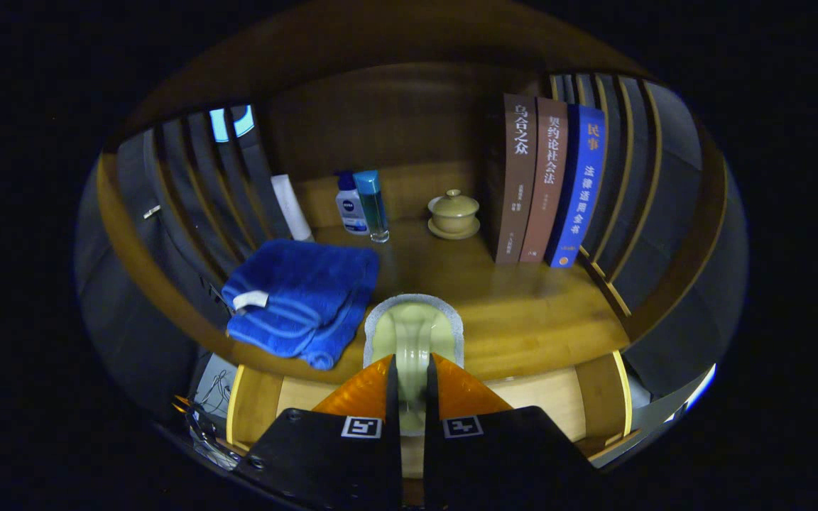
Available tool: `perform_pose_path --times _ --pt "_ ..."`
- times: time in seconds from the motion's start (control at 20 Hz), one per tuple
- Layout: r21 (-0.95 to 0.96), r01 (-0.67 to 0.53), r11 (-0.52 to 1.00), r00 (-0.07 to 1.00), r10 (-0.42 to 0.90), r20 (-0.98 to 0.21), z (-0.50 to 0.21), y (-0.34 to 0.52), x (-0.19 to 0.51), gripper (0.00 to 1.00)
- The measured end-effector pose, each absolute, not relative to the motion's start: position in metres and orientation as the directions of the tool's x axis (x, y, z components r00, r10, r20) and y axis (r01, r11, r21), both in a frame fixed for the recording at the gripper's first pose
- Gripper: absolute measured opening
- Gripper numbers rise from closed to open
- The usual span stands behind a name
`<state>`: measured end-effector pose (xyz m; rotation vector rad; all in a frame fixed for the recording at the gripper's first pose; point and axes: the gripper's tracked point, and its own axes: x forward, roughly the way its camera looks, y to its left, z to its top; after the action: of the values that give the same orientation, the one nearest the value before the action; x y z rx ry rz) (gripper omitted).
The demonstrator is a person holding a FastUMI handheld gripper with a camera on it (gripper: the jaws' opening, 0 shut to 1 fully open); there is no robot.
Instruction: Pull open the drawer, take out the items inside it, and place them on the countertop above the cabinet.
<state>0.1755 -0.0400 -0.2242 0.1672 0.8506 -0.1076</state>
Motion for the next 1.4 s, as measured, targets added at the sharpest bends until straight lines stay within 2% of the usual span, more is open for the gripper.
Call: perform_pose_path --times 0.4,0.6,0.85,0.9,1.15,1.4 --pt "0.085 0.168 0.982 0.576 -0.028 -0.817 -0.266 -0.053 0.239 0.17" --pt "0.104 0.182 0.978 0.583 -0.022 -0.812 -0.270 -0.053 0.248 0.25" --pt "0.118 0.188 0.975 0.603 -0.019 -0.797 -0.263 -0.054 0.246 0.94" --pt "0.124 0.183 0.975 0.614 -0.015 -0.789 -0.260 -0.053 0.244 0.98" --pt "0.151 0.169 0.974 0.706 -0.013 -0.709 -0.233 -0.045 0.216 1.00" --pt "0.178 0.135 0.975 0.820 -0.009 -0.573 -0.194 -0.030 0.158 1.00"
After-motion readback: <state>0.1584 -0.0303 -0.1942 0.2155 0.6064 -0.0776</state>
